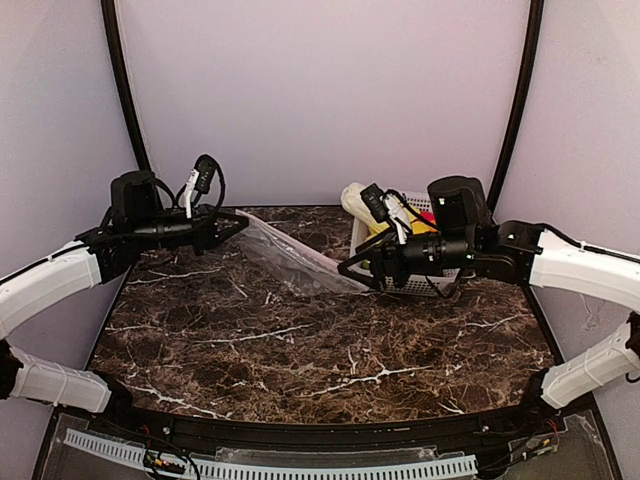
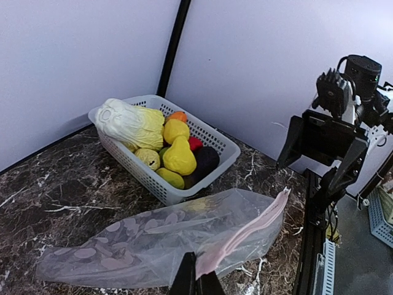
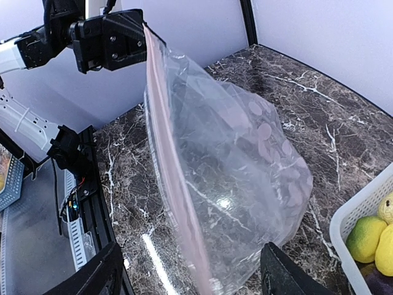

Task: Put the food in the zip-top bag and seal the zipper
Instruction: Unzip the zipper from the zipper food storage bag, then pass from the left arm to the right

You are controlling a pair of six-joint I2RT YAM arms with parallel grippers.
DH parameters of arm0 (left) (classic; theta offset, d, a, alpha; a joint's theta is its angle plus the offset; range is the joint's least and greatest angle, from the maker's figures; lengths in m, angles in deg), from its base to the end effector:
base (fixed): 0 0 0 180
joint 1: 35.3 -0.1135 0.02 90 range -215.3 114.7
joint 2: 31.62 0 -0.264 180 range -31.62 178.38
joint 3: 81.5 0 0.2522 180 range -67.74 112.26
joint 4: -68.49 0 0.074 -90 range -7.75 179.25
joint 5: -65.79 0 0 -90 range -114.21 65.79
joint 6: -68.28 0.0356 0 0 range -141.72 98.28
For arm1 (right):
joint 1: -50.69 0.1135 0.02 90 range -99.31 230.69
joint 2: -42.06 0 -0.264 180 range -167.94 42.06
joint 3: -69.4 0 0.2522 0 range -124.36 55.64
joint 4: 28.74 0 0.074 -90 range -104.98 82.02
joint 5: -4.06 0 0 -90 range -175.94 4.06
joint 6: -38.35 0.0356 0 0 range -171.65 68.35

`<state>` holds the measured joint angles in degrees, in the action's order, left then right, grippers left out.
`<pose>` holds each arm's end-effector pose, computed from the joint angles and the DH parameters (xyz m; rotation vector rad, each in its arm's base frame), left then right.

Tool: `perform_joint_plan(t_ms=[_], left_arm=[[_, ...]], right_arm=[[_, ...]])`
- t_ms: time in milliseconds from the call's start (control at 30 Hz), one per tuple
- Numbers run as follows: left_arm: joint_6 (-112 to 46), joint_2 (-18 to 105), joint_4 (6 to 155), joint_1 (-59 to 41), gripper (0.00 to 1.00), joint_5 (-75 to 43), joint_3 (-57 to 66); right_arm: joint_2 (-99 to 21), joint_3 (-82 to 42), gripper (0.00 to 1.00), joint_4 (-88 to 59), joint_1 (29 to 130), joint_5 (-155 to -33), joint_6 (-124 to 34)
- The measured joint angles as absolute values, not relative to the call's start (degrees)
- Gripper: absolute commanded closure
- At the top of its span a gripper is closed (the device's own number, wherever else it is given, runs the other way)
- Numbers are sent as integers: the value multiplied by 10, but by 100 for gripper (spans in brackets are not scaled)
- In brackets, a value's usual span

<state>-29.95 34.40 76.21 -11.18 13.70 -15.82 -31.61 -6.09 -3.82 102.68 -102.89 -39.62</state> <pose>0.2338 -0.1287 0.3389 0.7401 1.6200 -0.9759 0.1749 0.2406 0.3325 -0.9077 1.8944 0.9962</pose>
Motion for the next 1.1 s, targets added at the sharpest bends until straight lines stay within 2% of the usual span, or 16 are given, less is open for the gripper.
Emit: perform_joint_plan(t_ms=[200, 1100], left_arm=[[-266, 351, 782, -80, 99, 163, -147], [-247, 363, 794, -70, 99, 171, -145]], right_arm=[[-298, -71, 29, -22, 1024, -1020, -405], [-400, -150, 59, -8, 1051, -1042, -428]])
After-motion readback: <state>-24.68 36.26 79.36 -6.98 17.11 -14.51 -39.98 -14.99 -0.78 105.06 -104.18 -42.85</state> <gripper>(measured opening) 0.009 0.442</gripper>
